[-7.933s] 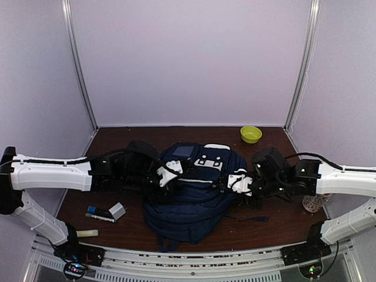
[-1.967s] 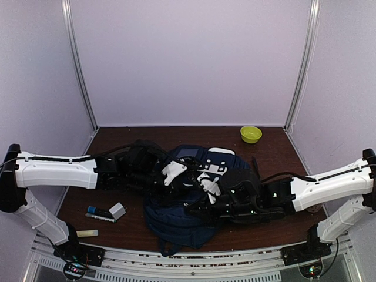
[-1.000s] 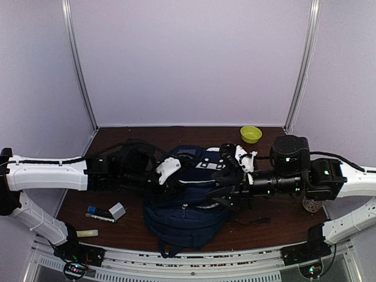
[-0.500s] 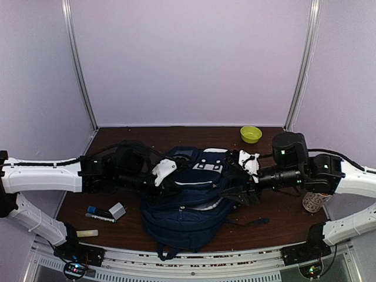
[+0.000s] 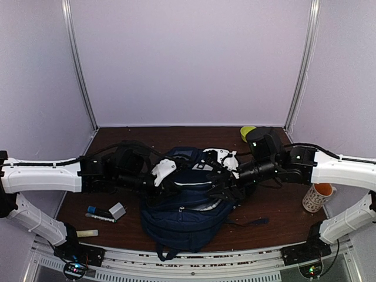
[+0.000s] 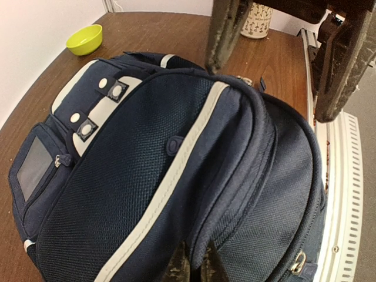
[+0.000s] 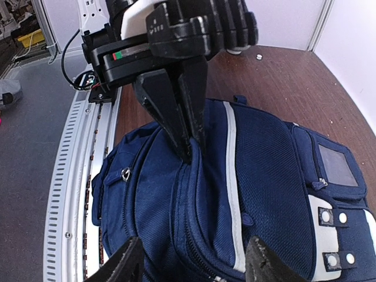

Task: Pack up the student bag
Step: Pass from the left arm to the right

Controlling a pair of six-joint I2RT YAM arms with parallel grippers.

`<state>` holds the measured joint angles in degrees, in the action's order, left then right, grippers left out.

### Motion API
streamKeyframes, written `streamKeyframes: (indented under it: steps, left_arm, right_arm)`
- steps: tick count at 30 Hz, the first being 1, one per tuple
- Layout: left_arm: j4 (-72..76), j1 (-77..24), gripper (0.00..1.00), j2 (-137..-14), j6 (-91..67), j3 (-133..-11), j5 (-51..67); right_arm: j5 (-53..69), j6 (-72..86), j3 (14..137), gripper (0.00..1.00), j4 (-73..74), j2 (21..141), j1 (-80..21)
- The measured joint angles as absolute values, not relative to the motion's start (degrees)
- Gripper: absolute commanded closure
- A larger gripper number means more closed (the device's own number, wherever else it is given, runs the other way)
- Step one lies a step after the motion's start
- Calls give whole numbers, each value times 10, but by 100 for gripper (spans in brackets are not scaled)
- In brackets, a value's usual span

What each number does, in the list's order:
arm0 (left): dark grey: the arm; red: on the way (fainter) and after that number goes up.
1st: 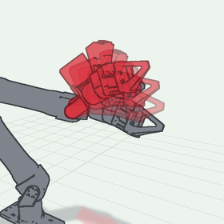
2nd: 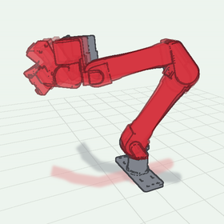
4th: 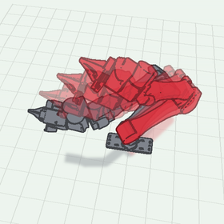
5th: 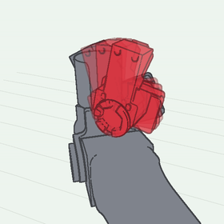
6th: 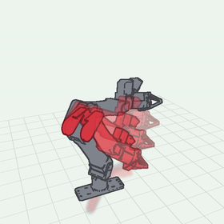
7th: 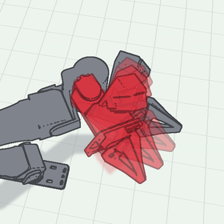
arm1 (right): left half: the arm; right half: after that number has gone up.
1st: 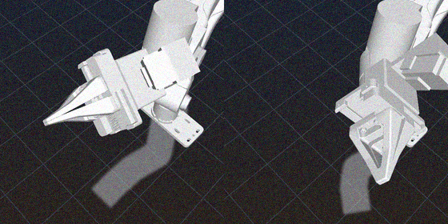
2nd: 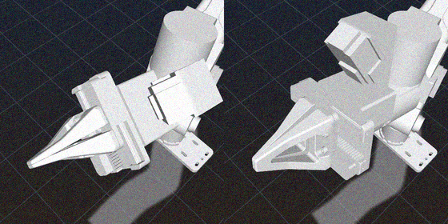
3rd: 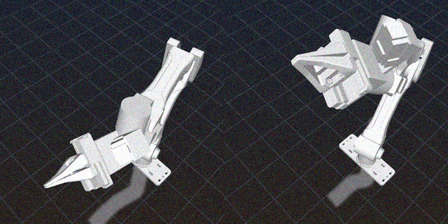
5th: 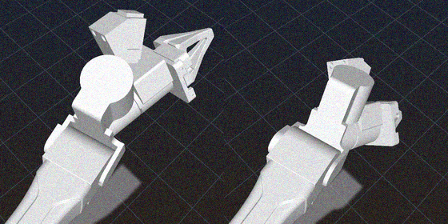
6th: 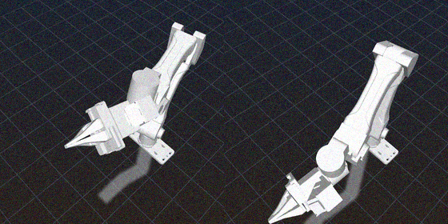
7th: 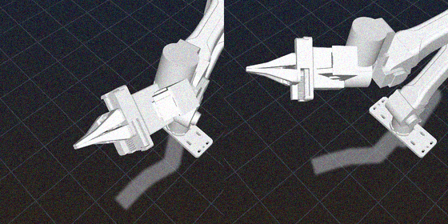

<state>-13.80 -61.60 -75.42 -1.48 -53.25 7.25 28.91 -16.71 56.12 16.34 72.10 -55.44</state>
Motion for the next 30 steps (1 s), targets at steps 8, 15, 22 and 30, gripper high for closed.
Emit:
streamKeyframes:
  steps: [8,15,22,30]
  left_arm:
    - [-140,-616,100,-754,-15,-533,73]
    - [-153,-616,100,-754,-15,-533,72]
    - [-168,-617,100,-754,-15,-533,69]
    - [-156,-627,100,-757,-15,-533,67]
  right_arm:
    - [307,-166,564,49,131,775,-540]
    - [351,-175,565,83,119,802,-538]
    - [388,-161,569,100,116,821,-535]
    - [372,-98,541,100,98,790,-537]
